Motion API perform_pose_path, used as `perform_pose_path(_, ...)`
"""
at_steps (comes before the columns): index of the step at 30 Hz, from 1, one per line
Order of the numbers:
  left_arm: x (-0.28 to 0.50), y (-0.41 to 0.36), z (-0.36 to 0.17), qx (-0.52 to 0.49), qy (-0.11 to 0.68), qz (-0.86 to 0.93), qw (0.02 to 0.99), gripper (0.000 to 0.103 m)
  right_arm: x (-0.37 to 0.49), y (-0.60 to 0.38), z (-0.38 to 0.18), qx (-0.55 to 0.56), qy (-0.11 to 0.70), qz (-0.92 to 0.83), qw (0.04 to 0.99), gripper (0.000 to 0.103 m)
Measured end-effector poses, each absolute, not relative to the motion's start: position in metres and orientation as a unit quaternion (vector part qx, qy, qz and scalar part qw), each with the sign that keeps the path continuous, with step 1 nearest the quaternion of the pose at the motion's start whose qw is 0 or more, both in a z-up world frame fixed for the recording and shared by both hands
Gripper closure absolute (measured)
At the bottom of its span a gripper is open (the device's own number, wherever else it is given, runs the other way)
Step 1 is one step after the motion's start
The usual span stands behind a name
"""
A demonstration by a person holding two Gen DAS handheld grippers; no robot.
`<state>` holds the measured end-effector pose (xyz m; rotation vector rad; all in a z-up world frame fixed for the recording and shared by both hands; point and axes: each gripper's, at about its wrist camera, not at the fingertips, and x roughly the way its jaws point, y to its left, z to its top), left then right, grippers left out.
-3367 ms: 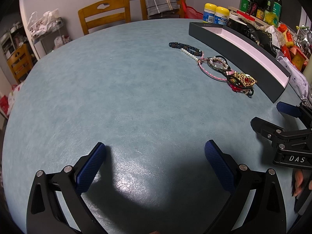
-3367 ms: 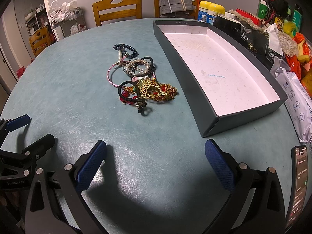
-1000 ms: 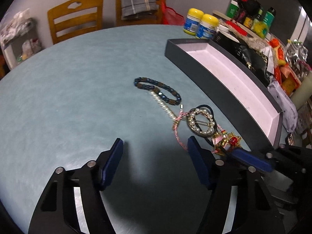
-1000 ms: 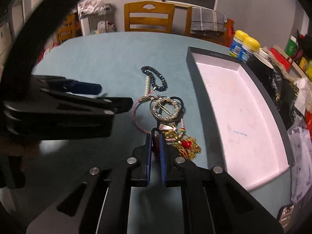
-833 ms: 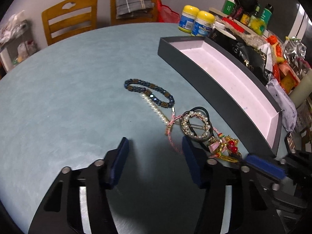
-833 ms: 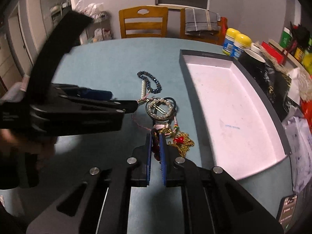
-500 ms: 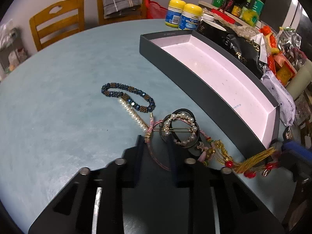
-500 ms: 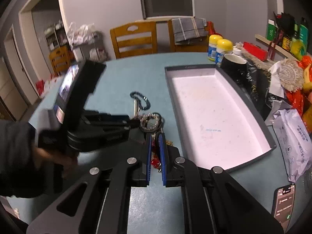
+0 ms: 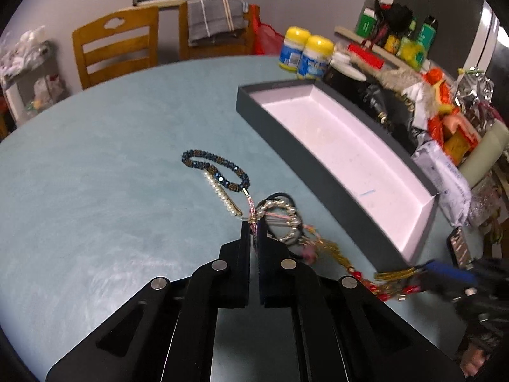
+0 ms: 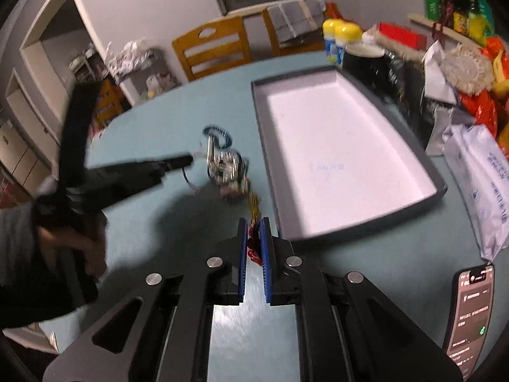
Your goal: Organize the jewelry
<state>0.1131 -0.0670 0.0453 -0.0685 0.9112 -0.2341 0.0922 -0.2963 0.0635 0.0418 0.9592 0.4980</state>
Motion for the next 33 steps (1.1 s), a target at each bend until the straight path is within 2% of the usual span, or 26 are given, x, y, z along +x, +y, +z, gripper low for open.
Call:
perform_pose_path(5, 0.091, -0.06, 0.047, -0.05, 0.437, -0.097, 0.893, 0.099, 0.082, -0.306, 0.047, 0.003, 0.486, 0.242, 0.84, 0.095)
perform_pose_path(12, 0.071, -0.043, 0.041, -0.065, 0.451, -0.063, 0.888, 0.099, 0.073, -0.325, 0.048, -0.001, 0.487, 0.245, 0.838, 0.095)
perform_pose_path(14, 0.068, -0.044, 0.041, -0.037, 0.455, -0.049, 0.888, 0.099, 0.074, -0.33, 0.053, 0.003, 0.483, 0.248, 0.84, 0.095)
perform_pose_path(16, 0.068, -0.045, 0.037, -0.021, 0.468, -0.042, 0.882, 0.09, 0.074, -0.332, 0.054, 0.003, 0.484, 0.248, 0.839, 0.095)
perform_pose_path(18, 0.062, -0.045, 0.039, -0.025, 0.463, -0.049, 0.885, 0.068, 0.078, -0.334, 0.051, 0.005, 0.489, 0.247, 0.836, 0.095)
perform_pose_path(26, 0.048, -0.064, 0.041, -0.034, 0.46, -0.098, 0.882, 0.05, 0.103, -0.333, 0.03, 0.071, 0.516, 0.245, 0.818, 0.094)
perform_pose_path(27, 0.047, -0.071, 0.041, -0.037, 0.462, -0.119, 0.878, 0.05, 0.106, -0.333, 0.028, 0.082, 0.52, 0.245, 0.814, 0.093)
perform_pose_path(29, 0.046, -0.084, 0.037, -0.044, 0.467, -0.155, 0.869, 0.049, 0.112, -0.33, 0.021, 0.09, 0.53, 0.239, 0.808, 0.086)
perform_pose_path(33, 0.048, -0.11, 0.029, -0.056, 0.482, -0.203, 0.85, 0.049, 0.115, -0.327, 0.02, 0.088, 0.532, 0.239, 0.808, 0.087)
